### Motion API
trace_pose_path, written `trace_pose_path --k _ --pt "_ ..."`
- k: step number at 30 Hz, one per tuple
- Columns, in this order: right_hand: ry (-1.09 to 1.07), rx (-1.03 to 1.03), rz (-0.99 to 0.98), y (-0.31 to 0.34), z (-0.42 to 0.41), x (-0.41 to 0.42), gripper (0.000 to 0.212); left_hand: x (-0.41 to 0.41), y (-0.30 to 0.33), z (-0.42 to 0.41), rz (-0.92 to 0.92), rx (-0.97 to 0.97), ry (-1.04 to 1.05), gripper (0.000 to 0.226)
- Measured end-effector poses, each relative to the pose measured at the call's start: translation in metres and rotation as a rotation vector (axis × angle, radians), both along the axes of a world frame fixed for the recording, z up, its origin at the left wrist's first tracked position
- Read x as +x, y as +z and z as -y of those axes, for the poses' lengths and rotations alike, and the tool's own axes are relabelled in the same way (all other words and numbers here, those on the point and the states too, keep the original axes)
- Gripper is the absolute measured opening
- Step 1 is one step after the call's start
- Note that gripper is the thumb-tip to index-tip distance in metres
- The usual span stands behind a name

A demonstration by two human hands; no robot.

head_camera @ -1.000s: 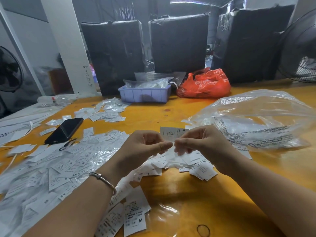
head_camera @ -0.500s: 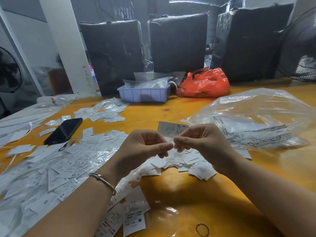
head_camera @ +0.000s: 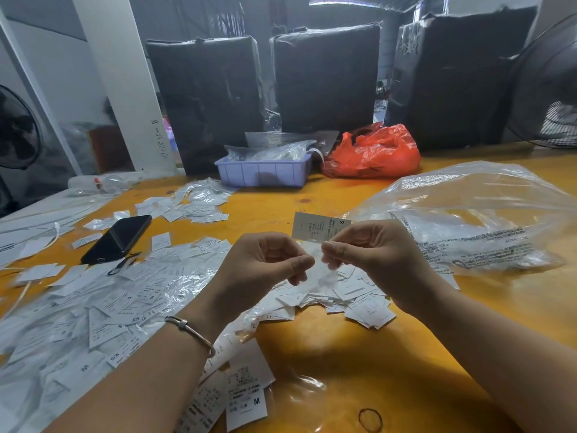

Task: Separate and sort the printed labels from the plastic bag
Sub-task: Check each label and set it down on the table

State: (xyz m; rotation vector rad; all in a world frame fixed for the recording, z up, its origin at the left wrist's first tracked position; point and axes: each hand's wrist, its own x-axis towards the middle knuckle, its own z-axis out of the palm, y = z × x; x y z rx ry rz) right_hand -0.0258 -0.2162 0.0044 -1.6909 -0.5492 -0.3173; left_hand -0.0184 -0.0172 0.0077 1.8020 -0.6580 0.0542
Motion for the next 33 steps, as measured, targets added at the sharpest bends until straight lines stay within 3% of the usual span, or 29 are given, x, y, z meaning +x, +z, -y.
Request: trace_pose_path --k 10,15,22,28,33 --pt "0.027 0.009 -0.012 0.0003 -0.0003 -0.0017 0.022 -0.0004 0.0008 -0.001 0.004 -0.019 -0.01 0.026" --pt "0.051 0.074 -0.041 0.0021 0.0012 -0.0017 0.014 -0.0015 0.0028 -0.0013 -0.022 -0.026 -0.028 0.018" --pt "-0.011 0.208 -0.061 0.0005 0.0024 0.0018 0.022 -0.0023 0.002 -0.001 -0.129 0.028 -0.064 0.034" --pt "0.012 0.124 -0.165 -0.0016 0.005 0.0029 0.006 0.0011 0.0039 -0.0043 -0.117 -0.068 -0.009 0.023" --pt "0.134 0.077 -0.272 0.0001 0.0006 -0.0008 0.02 0.0033 0.0041 -0.0072 -0.164 -0.154 -0.036 0.006"
